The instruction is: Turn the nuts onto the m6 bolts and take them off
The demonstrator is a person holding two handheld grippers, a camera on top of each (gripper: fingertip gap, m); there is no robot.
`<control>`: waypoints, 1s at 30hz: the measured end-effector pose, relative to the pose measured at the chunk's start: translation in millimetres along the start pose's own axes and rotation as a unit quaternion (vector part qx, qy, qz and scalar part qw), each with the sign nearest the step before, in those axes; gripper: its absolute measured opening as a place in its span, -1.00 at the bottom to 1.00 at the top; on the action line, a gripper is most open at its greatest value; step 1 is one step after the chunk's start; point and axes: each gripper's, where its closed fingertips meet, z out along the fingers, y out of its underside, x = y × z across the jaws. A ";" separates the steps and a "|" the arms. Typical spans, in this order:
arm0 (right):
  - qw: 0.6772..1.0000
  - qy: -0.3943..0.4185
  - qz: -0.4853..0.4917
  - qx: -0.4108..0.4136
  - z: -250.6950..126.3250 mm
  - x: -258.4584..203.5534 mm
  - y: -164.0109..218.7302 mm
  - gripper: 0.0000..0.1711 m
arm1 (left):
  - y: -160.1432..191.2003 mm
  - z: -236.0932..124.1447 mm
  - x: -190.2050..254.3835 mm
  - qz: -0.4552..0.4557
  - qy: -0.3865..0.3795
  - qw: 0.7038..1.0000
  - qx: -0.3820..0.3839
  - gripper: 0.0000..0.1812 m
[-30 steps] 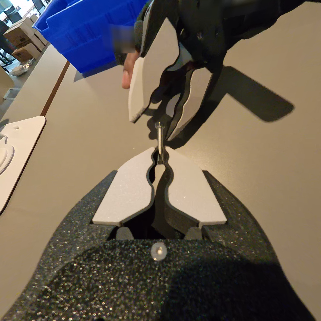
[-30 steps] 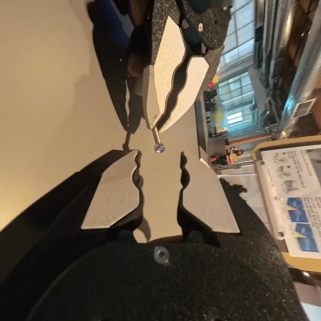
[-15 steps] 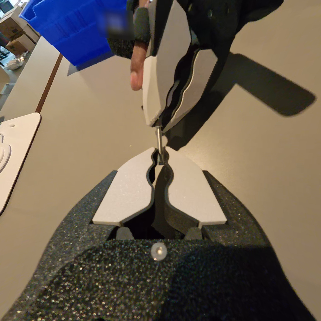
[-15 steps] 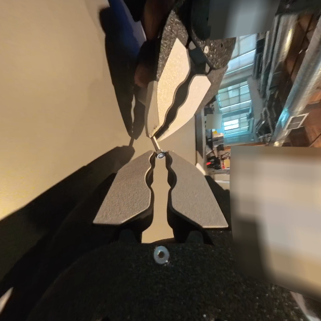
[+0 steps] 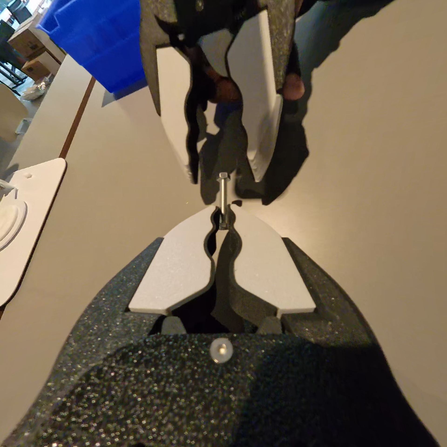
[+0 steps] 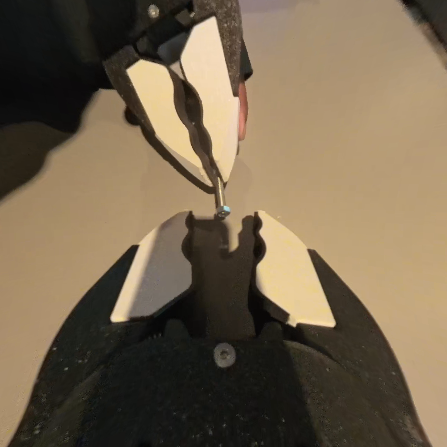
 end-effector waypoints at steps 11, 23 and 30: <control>0.922 0.151 -0.348 0.073 -11.7 -3.2 -20.1 -0.64 | -10.4 -12.1 0.4 -0.039 0.029 0.997 0.052 -0.94; 0.993 -0.039 0.111 -0.027 5.0 -12.9 0.4 -0.87 | -2.7 -2.4 6.2 -0.008 0.026 1.000 0.012 -0.95; 0.991 -0.063 0.080 0.081 -12.2 2.7 -15.7 -0.57 | -6.3 -5.9 2.2 -0.021 0.021 0.999 0.029 -0.95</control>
